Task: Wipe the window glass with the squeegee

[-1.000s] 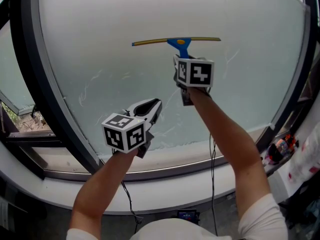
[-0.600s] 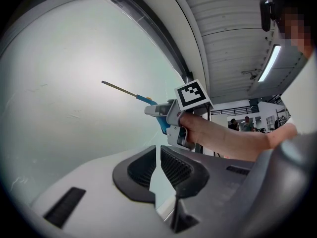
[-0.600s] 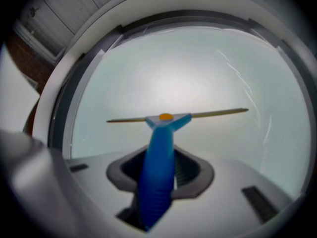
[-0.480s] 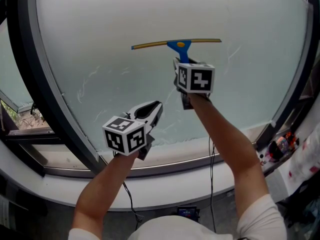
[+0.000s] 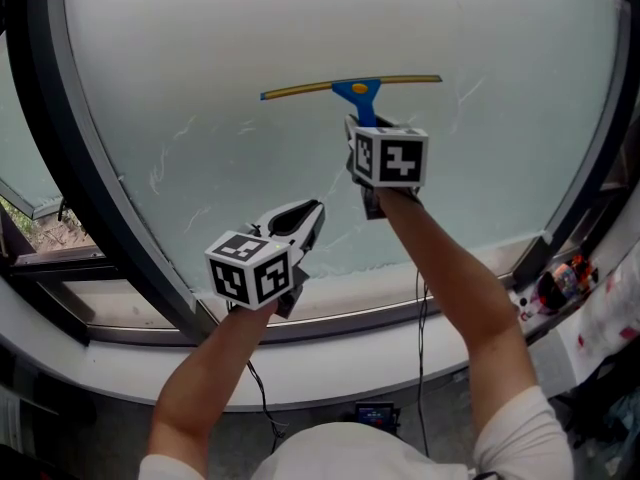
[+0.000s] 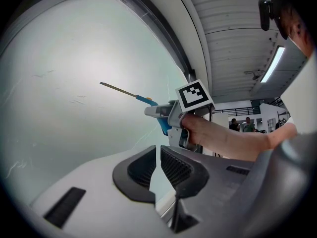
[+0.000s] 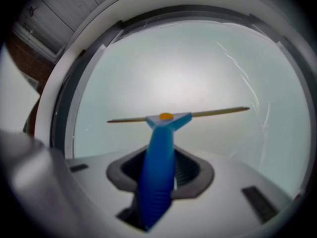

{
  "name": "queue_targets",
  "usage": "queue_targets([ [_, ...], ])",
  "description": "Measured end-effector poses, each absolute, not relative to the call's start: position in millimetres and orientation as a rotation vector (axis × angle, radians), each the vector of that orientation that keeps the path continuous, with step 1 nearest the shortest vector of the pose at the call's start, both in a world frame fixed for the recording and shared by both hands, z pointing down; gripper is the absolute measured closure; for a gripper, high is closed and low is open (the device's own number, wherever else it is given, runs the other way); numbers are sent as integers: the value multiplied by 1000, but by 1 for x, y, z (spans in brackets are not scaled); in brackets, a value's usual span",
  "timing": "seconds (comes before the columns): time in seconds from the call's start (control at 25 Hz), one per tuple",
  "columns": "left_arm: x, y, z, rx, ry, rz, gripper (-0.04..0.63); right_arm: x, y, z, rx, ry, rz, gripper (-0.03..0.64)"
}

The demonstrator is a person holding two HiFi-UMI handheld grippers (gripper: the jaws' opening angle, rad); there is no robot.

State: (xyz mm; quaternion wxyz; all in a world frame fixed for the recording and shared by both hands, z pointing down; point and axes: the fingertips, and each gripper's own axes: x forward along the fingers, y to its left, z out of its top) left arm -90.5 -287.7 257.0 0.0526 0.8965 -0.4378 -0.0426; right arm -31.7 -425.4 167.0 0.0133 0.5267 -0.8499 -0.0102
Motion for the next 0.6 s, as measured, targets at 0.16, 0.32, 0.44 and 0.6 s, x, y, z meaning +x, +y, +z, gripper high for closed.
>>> queue_targets([
  [0.16,-91,-286,265,2715,-1330,-119,543,-31,-425,176,1635,-2642,-17,474],
  [0.32,-93,-283,273,2707,-1331,-106,543,-31,-424,189,1631,-2636,-2,476],
  [0.44,-94,-281,278,2697,-1331,-100,543,-31,-423,198,1631,-2632,15,476],
  [0.6,-97,-282,282,2678,-1331,-117,543,-33,-423,207,1631,-2631,36,476],
])
